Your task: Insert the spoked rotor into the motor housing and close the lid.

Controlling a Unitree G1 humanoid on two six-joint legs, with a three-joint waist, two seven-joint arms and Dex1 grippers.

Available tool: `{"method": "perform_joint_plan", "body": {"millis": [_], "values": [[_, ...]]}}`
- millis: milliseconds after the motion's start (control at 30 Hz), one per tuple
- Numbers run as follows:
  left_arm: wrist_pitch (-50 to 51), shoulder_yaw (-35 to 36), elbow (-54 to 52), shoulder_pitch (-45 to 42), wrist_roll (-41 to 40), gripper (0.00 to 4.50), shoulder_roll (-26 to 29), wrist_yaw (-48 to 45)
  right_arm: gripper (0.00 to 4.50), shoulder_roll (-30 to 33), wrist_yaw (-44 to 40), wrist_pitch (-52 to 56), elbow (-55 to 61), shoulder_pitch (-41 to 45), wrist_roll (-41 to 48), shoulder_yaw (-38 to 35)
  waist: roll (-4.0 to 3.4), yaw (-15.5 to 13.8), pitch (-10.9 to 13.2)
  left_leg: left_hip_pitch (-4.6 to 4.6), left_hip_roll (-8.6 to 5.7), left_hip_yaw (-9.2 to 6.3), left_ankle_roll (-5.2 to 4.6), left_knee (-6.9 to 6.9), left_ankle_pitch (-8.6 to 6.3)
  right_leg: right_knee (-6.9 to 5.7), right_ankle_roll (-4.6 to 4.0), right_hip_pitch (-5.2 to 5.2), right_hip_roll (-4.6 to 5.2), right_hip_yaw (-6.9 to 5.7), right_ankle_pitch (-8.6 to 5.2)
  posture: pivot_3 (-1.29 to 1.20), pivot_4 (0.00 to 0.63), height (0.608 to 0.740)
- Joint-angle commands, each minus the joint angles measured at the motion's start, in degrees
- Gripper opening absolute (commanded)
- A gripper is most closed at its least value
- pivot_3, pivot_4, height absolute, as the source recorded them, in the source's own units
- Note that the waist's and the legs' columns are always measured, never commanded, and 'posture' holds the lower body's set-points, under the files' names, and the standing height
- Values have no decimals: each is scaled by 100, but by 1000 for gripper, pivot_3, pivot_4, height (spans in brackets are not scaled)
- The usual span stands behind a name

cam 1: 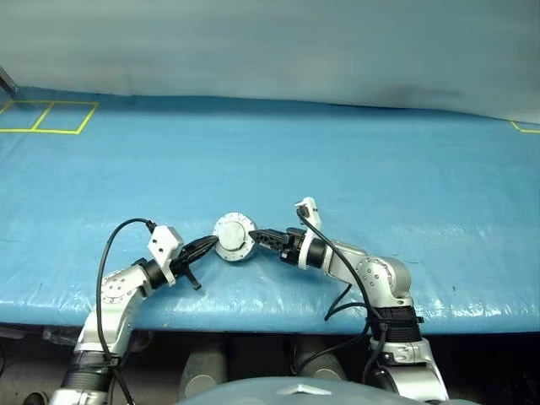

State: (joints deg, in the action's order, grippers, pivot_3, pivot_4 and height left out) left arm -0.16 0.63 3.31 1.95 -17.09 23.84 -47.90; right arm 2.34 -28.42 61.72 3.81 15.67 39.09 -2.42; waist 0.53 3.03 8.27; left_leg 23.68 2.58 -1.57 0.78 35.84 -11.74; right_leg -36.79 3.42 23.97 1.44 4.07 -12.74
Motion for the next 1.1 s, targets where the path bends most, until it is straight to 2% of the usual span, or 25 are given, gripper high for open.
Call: {"method": "perform_joint_plan", "body": {"millis": [33,233,400,533,900,1100], "values": [[468,296,-31,-135,-338,0,-359,605,1255,-366,358,194,-185,205,455,-487,3,4,3,3,0,0,0,0,0,-2,0,-4,0,1,0,0,150,740],[1264,528,-295,-136,-996,0,-636,751,1255,-1037,1226,391,-572,652,1363,-1715,15,45,44,31,3,-7,-3,-2,1,-5,1,-3,-13,-4,1,0,150,740],[1525,629,-534,-16,-1481,0,-793,632,1255,-1309,1842,360,-693,952,1927,-2284,14,43,54,112,0,-12,-4,2,2,-7,35,65,-17,-4,34,0,150,740],[1790,706,-657,51,-1894,811,-996,653,1255,-1430,2294,240,-770,1141,2292,-2536,14,50,58,113,-2,-18,-5,0,1,-6,35,64,-20,-4,32,0,150,740],[3064,1145,-770,-142,-3704,4470,-1753,954,1255,-1447,2645,134,-527,1171,3251,-2252,8,88,65,111,2,-24,-7,12,2,-10,48,58,-30,-3,24,0,150,740],[3882,1511,-660,-369,-4911,4470,-1981,1149,1255,-1406,2661,228,-271,1035,3746,-1955,8,87,65,113,1,-25,-8,15,3,-9,50,56,-30,-2,25,0,150,740]]}}
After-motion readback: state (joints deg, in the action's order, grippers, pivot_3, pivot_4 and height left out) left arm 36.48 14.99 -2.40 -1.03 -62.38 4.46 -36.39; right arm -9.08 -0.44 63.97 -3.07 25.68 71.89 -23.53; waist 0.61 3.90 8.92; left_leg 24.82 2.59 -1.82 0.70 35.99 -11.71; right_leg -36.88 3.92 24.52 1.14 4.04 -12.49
